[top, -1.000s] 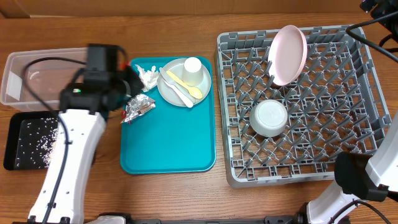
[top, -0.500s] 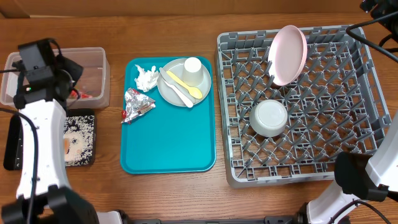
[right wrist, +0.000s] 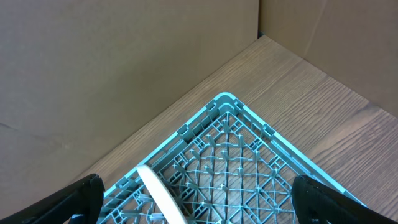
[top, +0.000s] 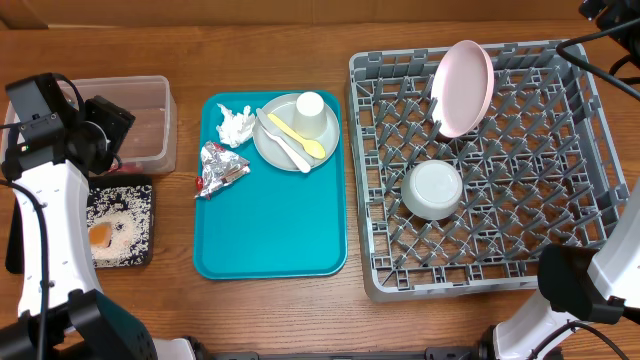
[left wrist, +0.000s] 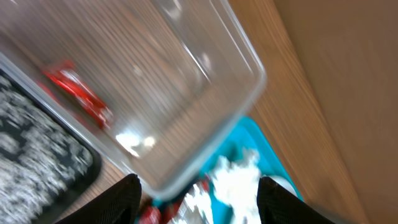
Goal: Sort waste into correct bins and load items into the dishwasher rack
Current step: 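Move the left gripper back to the teal tray's remaining trash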
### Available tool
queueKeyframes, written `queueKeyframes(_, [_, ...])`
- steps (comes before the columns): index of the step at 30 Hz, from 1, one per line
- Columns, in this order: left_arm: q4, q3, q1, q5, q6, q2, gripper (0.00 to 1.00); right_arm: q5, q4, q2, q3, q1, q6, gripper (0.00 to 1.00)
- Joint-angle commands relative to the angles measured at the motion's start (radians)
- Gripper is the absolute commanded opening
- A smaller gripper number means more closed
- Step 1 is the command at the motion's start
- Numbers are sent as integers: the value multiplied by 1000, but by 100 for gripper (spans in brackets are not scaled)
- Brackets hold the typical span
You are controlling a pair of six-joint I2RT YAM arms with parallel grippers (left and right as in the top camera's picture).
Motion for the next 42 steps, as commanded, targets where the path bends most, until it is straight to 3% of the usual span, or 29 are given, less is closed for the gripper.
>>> queueKeyframes(1, [-35, 12, -27, 206, 68, -28, 63, 10, 4, 0, -3, -2, 5, 100])
queueKeyframes(3, [-71, 12, -57, 279, 119, -28, 63, 10, 5, 0, -3, -2, 5, 100])
queueKeyframes(7, [-151, 12, -168, 265, 201, -27, 69, 10, 5, 0, -3, -2, 5, 100])
queueKeyframes(11, [-232, 12, -341, 90, 204, -26, 100, 10, 5, 0, -3, -2, 5, 100])
queueKeyframes(15, [-252, 12, -501, -191, 68, -5, 100, 10, 5, 0, -3, -2, 5, 100])
queueKeyframes(19, [-244, 12, -584, -287, -4, 44, 100, 10, 5, 0, -3, -2, 5, 100])
queueKeyframes(23, [-262, 12, -586, -389, -99, 120, 100, 10, 5, 0, -3, -2, 5, 100])
queueKeyframes(28, [-249, 12, -558, -385, -100, 225, 98, 10, 5, 0, -3, -2, 5, 100])
queueKeyframes(33, [-177, 12, -560, -397, 18, 298, 97, 10, 5, 0, -3, -2, 5, 100])
queueKeyframes(42, [-161, 12, -547, -409, -2, 397, 93, 10, 5, 0, -3, -2, 5, 100])
